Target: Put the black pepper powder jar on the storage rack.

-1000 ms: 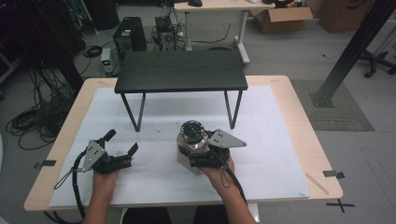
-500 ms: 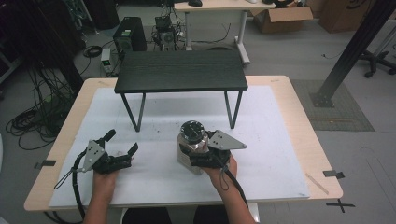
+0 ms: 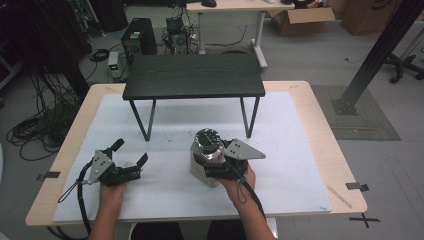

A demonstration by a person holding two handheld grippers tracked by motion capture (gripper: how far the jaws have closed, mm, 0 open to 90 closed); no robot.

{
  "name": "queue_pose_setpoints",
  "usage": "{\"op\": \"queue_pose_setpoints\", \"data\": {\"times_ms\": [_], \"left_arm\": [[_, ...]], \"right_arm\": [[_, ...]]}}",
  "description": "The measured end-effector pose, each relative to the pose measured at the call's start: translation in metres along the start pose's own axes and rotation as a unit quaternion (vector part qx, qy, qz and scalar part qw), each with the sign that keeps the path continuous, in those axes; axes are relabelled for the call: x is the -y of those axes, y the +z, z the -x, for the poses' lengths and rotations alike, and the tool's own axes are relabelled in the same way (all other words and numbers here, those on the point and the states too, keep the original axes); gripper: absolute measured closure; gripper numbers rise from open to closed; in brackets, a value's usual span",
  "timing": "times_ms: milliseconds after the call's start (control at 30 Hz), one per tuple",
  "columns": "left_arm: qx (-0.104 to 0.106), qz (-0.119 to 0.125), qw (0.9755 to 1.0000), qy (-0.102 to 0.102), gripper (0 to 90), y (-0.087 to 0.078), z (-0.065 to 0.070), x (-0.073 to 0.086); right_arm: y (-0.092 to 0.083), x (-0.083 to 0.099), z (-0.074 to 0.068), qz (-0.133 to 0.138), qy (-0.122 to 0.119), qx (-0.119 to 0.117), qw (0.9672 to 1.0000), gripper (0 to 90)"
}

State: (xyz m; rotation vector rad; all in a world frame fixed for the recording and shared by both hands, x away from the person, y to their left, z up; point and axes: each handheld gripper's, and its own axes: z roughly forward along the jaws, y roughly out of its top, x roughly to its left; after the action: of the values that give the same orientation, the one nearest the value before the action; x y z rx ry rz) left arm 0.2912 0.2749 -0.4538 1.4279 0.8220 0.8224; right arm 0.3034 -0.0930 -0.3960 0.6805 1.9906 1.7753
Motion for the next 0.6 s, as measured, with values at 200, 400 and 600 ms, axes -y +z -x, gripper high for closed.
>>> {"op": "queue_pose_setpoints", "data": {"times_ms": [200, 400, 600], "left_arm": [[0.0, 0.0, 1.0, 0.0, 0.5, 0.0, 0.0, 0.0], [0.0, 0.0, 1.0, 0.0, 0.5, 0.0, 0.0, 0.0], [0.0, -0.001, 1.0, 0.0, 0.5, 0.0, 0.0, 0.0]], "right_arm": [[-0.004, -0.011, 0.001, 0.005, -0.003, -0.004, 1.0, 22.5], [-0.009, -0.029, 0.001, 0.006, -0.011, -0.011, 0.9999, 22.5], [-0.015, -0.048, 0.002, 0.004, -0.018, -0.017, 0.9997, 22.5]]}}
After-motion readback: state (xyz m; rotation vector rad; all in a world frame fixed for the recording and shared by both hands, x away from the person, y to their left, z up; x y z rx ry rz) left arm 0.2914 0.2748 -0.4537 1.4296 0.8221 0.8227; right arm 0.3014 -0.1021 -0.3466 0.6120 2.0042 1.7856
